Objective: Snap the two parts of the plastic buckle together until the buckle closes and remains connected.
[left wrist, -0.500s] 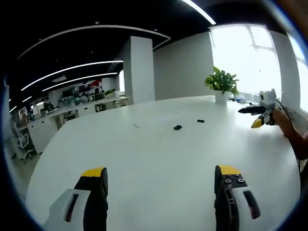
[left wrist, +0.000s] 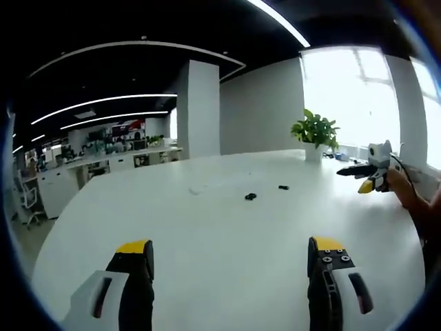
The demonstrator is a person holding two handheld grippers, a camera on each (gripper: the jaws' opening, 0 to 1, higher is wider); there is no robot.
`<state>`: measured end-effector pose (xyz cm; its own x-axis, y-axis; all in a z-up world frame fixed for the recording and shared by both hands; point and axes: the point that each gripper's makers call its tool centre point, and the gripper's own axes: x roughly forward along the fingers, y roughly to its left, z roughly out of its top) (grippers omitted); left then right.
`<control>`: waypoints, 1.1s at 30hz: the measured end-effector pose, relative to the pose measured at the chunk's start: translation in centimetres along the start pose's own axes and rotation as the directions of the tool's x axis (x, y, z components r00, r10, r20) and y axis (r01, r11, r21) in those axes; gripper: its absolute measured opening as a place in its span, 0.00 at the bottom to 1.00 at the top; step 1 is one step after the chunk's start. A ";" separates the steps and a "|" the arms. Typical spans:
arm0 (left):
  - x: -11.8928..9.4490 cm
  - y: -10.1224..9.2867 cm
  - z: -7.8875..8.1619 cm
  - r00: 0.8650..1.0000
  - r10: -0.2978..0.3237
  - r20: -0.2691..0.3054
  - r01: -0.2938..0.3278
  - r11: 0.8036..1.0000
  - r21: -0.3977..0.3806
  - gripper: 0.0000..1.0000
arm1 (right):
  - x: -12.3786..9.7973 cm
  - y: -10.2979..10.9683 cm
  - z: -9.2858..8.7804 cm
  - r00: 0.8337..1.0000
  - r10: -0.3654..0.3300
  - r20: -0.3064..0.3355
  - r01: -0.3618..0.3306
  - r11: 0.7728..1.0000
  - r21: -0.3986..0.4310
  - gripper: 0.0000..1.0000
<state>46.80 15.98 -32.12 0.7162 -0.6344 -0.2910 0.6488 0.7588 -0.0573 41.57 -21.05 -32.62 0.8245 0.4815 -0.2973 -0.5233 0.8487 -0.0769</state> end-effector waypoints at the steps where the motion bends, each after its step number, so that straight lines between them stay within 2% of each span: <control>1: 0.0 0.1 0.0 1.000 0.000 0.001 0.000 1.000 -0.004 0.94 | -0.1 -0.1 0.1 1.000 -0.006 0.008 0.006 1.000 -0.005 1.00; 4: -0.2 0.7 -0.5 1.000 0.004 -0.009 -0.004 1.000 -0.021 0.95 | -0.2 -0.6 0.5 0.999 -0.008 0.042 0.006 0.999 0.046 1.00; 6: -0.2 0.9 -0.4 1.000 0.000 0.011 0.000 0.999 -0.049 0.99 | -0.2 -0.8 0.5 0.999 -0.008 0.050 0.005 0.998 0.061 1.00; 8: 0.0 0.8 -0.7 1.000 -0.013 0.003 0.014 0.997 -0.073 0.99 | -0.2 -0.9 0.5 0.999 -0.011 0.050 0.008 0.998 0.066 1.00; 12: 0.5 -0.1 -1.0 0.999 -0.041 -0.006 0.041 0.998 -0.044 0.99 | 0.1 -0.7 0.2 0.999 -0.009 0.047 0.007 0.999 0.042 1.00; 17: 0.2 -0.1 -0.9 0.999 -0.034 -0.009 0.033 0.999 -0.025 0.99 | 0.3 -0.5 0.1 0.999 0.005 0.036 -0.006 0.999 0.037 1.00; 20: 0.0 -0.1 -0.1 0.998 -0.056 0.039 0.059 0.993 -0.105 0.99 | 0.3 -0.3 0.7 0.999 0.006 0.054 -0.008 0.999 0.042 1.00; 22: 0.2 0.0 -0.4 0.997 -0.067 0.029 0.070 0.989 -0.127 0.99 | 0.3 -0.5 0.7 0.999 0.000 0.054 -0.002 0.999 0.049 1.00; 24: 0.3 0.0 -0.9 0.998 -0.065 -0.001 0.064 0.991 -0.119 0.99 | 0.3 -0.9 0.5 0.999 -0.012 0.049 0.009 0.998 0.058 1.00; 26: 0.2 0.0 -1.2 0.999 -0.047 -0.022 0.045 0.997 -0.068 0.99 | 0.2 -1.3 0.5 0.998 -0.030 0.053 0.026 0.997 0.067 0.99; 33: 0.2 -0.3 -0.9 0.998 -0.059 -0.004 0.058 0.997 -0.043 0.99 | 0.4 -1.1 0.6 0.998 -0.020 0.053 0.016 0.997 0.076 0.99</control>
<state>46.49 15.74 -33.02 0.6758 -0.6772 -0.2911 0.6779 0.7261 -0.1155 42.66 -21.68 -32.13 0.8452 0.4752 -0.2447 -0.4920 0.8705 -0.0090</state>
